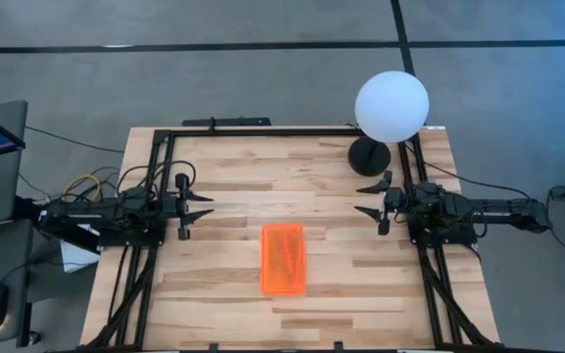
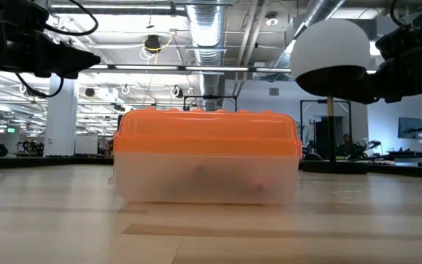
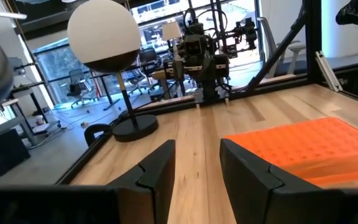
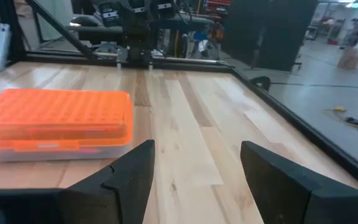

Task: Pick & place school supplies into a supply box
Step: Return to Home Position

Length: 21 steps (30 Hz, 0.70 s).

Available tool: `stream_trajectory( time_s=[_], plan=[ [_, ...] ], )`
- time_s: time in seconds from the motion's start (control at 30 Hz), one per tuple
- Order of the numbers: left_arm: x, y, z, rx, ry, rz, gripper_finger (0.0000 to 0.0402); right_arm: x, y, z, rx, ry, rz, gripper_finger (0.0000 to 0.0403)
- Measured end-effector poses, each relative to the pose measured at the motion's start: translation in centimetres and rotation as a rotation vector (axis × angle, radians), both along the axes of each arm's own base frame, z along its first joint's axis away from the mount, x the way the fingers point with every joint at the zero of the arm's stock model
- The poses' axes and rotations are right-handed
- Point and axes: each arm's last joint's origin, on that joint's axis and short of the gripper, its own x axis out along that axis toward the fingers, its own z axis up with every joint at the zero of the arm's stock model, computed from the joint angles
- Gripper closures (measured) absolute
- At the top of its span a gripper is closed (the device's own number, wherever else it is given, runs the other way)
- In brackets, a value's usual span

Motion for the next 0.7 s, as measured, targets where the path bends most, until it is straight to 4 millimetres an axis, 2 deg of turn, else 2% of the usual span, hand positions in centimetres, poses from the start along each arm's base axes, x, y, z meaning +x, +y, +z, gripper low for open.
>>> stream_trajectory(
  time_s=[0.17,0.7],
  plan=[
    [0.00,0.00,-0.01,-0.012,-0.001,0.000,0.0279,0.01,0.17,-0.10,0.017,0.009,0.058,0.0168],
    [0.00,0.00,-0.01,-0.012,-0.001,0.001,0.0279,0.00,0.15,-0.10,0.017,0.009,0.056,0.0168]
  ],
)
